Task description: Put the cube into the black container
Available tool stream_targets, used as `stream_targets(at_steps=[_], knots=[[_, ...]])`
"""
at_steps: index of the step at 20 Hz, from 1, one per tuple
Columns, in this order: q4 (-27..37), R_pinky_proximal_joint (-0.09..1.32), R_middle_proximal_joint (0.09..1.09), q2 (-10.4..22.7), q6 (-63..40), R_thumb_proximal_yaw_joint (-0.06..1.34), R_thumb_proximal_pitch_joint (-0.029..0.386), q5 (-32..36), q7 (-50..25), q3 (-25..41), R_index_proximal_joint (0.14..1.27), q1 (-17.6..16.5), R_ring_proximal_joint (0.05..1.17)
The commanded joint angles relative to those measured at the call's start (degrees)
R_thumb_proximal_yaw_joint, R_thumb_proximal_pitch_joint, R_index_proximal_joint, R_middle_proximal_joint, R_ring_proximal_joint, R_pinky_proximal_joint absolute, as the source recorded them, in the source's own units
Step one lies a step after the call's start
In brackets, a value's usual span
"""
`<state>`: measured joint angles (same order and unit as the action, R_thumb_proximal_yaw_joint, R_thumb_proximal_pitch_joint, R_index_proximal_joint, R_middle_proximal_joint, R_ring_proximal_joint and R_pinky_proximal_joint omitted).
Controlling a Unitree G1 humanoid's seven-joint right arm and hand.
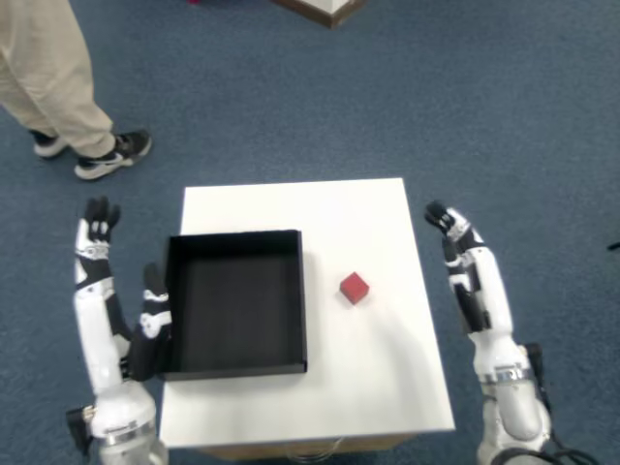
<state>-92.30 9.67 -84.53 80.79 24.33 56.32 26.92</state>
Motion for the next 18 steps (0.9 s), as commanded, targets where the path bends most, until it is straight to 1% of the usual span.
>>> stream_targets(at_steps=[1,2,3,4,6,8,9,10,11,13,14,16,18], knots=[[-5.36,0.11,0.27,0.77,-3.09,0.08,0.122,-3.35,-4.78,3.72,0.28,3.26,0.28],[-6.87,0.11,0.27,0.67,-2.66,0.18,0.106,-4.88,-6.7,5.26,0.29,3.57,0.28],[-7.91,0.11,0.28,0.58,-1.95,0.21,0.088,-6.55,-8.92,6.81,0.3,3.82,0.27],[-8.67,0.11,0.28,0.52,-1.24,0.2,0.069,-8.26,-11.29,8.38,0.31,4.07,0.27],[-10.02,0.11,0.28,0.34,0.13,0.21,0.054,-12.02,-16.77,12.01,0.32,4.59,0.27],[-12.15,0.11,0.28,0.01,0.2,0.24,0.024,-16.08,-22.16,16.6,0.33,5.37,0.27],[-13.93,0.11,0.28,-0.25,0.14,0.25,0.002,-18.65,-25.54,19.94,0.34,6.0,0.26],[-16.08,0.11,0.28,-0.54,0.61,0.28,-0.002,-21.19,-29.36,23.47,0.35,6.6,0.26],[-18.09,0.12,0.29,-0.87,1.65,0.3,-0.003,-23.68,-33.66,27.07,0.37,7.06,0.27],[-20.58,0.12,0.29,-0.91,4.38,0.3,-0.008,-29.14,-43.04,33.96,0.38,7.67,0.26],[-21.12,0.12,0.29,-0.79,5.74,0.3,-0.012,-31.43,-47.27,36.96,0.39,7.99,0.26],[-21.6,0.12,0.29,-0.55,10.07,0.29,-0.018,-36.75,-58.58,44.72,0.4,8.99,0.26],[-20.55,0.14,0.3,-0.27,15.76,0.28,-0.021,-41.17,-70.05,51.91,0.41,9.91,0.27]])
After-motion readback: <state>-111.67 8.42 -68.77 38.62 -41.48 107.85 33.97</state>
